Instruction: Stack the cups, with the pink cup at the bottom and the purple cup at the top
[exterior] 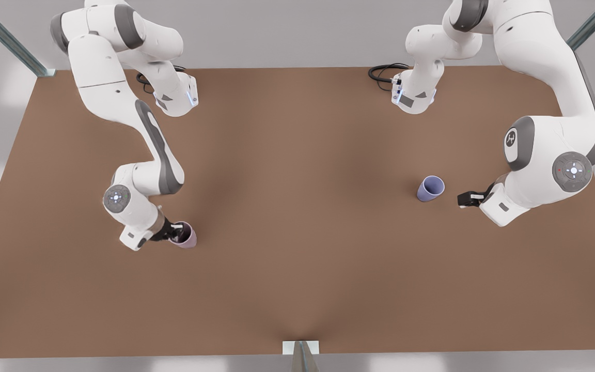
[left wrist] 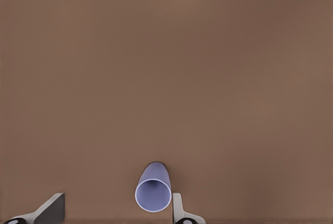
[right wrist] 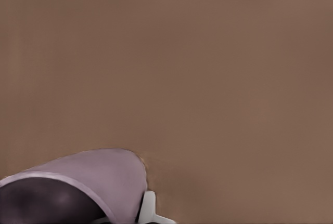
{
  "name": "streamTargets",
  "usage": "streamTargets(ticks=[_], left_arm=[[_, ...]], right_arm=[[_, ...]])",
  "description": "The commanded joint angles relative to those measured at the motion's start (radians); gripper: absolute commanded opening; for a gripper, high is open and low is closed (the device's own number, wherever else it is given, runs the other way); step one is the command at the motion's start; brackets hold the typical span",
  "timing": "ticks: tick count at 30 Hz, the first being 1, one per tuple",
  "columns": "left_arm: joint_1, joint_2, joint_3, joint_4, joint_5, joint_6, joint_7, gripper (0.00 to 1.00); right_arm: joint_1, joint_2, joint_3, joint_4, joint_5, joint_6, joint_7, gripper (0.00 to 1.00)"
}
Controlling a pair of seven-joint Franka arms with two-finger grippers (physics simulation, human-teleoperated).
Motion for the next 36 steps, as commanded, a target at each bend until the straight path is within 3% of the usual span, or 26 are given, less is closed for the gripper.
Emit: streamTargets(ticks=[1, 4, 6, 9, 11, 13, 21, 27, 28, 29, 32, 36], left_arm=[[0.0, -0.003, 0.0, -0.014, 0.0, 0.003, -0.001, 1.0], [0.0, -0.01, 0.0, -0.026, 0.0, 0.003, -0.001, 1.0], [0.002, -0.018, 0.0, -0.044, 0.0, 0.005, -0.001, 1.0], [0.002, -0.176, 0.001, -0.353, 0.0, 0.216, -0.001, 1.0], [0.002, -0.216, 0.005, -0.483, -0.004, 0.316, -0.002, 1.0], [0.0, -0.225, 0.005, -0.57, -0.009, 0.416, -0.004, 1.0], [-0.002, -0.285, 0.003, -0.879, -0.013, 0.701, -0.005, 1.0], [-0.006, -0.276, -0.005, -0.954, -0.013, 0.778, -0.005, 1.0], [-0.008, -0.273, -0.006, -0.966, -0.013, 0.799, -0.005, 1.0], [-0.009, -0.273, -0.008, -0.968, -0.013, 0.799, -0.005, 1.0], [-0.012, -0.264, -0.026, -0.997, -0.013, 0.828, -0.007, 1.0], [-0.021, -0.264, -0.026, -1.009, -0.013, 0.828, -0.007, 1.0]], right_arm=[[0.065, -0.006, 0.012, 0.053, -0.001, -0.127, 0.256, 0.21], [0.285, 0.03, 0.015, 0.214, 0.037, -0.204, 0.597, 0.21], [0.468, 0.187, 0.015, 0.486, 0.031, -0.317, 0.857, 0.21], [0.611, 0.406, 0.001, 0.763, 0.025, -0.323, 1.046, 0.21], [0.687, 0.498, -0.034, 0.851, 0.025, -0.328, 1.078, 0.21], [0.723, 0.529, -0.073, 0.853, 0.025, -0.326, 1.112, 0.21], [0.724, 0.597, -0.076, 0.9, 0.027, -0.314, 1.115, 0.21], [0.724, 0.613, -0.076, 0.908, 0.031, -0.27, 1.115, 0.21], [0.724, 0.613, -0.073, 0.906, 0.031, -0.262, 1.114, 0.23], [0.724, 0.612, -0.074, 0.905, 0.034, -0.267, 1.114, 0.35], [0.72, 0.607, -0.073, 0.899, 0.034, -0.265, 1.112, 0.45], [0.723, 0.604, -0.076, 0.886, 0.034, -0.26, 1.109, 0.46]])
